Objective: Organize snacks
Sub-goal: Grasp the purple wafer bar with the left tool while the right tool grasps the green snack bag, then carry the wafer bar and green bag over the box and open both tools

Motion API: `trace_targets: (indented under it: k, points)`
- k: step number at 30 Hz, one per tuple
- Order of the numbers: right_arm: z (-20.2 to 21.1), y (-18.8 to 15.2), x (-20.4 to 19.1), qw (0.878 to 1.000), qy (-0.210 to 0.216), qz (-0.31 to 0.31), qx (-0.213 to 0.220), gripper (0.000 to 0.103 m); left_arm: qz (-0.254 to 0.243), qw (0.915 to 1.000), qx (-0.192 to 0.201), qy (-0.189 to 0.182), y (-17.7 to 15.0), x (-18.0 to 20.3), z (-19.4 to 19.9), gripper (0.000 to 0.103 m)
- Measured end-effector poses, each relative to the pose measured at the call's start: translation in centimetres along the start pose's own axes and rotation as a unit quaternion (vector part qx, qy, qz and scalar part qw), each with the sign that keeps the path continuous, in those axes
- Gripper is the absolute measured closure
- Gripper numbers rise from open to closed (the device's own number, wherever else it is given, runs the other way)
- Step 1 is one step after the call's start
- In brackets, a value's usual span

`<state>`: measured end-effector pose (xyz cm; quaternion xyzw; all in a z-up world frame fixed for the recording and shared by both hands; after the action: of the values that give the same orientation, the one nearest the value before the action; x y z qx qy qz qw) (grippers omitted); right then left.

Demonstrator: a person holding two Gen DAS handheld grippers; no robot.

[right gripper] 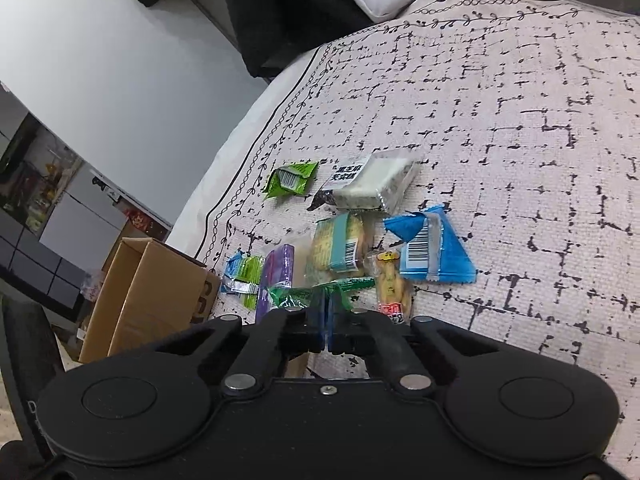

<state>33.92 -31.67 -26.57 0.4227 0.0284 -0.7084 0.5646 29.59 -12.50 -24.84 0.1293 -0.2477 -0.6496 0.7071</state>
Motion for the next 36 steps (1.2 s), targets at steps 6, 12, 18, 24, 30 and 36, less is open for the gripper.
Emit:
trace_targets:
  k: [6, 12, 18, 24, 30, 36]
  points:
    - [1.1, -0.2, -0.3, 1.0, 0.009, 0.004, 0.011, 0.103, -0.031, 0.9994, -0.01, 0.011, -0.5, 0.5, -0.2, 0.042]
    - [1.4, -0.4, -0.4, 1.0, -0.003, 0.003, 0.013, 0.103, -0.02, 0.9997, -0.01, 0.007, -0.5, -0.1, 0.4, 0.064]
    - [2.7, -0.4, -0.6, 0.999, -0.015, -0.006, 0.033, 0.103, -0.01, 0.9999, 0.01, -0.001, 0.1, -0.3, 2.1, 0.067]
    - [4.2, 0.1, -1.6, 0.998, -0.024, -0.003, 0.051, 0.103, 0.003, 0.9992, 0.036, -0.016, 1.0, -0.7, 4.5, 0.067]
    - [5.5, 0.6, -4.3, 0.998, -0.02, 0.014, 0.065, 0.103, 0.024, 0.9968, 0.063, -0.043, 2.2, -1.3, 7.5, 0.067]
    - [6.1, 1.0, -7.7, 0.997, -0.008, 0.032, 0.076, 0.103, 0.043, 0.9932, 0.096, -0.05, 3.2, -3.0, 10.1, 0.067]
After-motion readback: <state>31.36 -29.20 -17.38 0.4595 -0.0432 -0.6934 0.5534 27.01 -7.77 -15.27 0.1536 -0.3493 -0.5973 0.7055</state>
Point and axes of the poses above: each gripper's, at about its wrist camera, not at the fingertips, and z roughly against the way its jaws point, x to its right, y to its top, the point moved 3 cm from there along -z, roughly the way its jaws point, and after that the axes turned 8 degrees about -z, right-handed, at the moved point
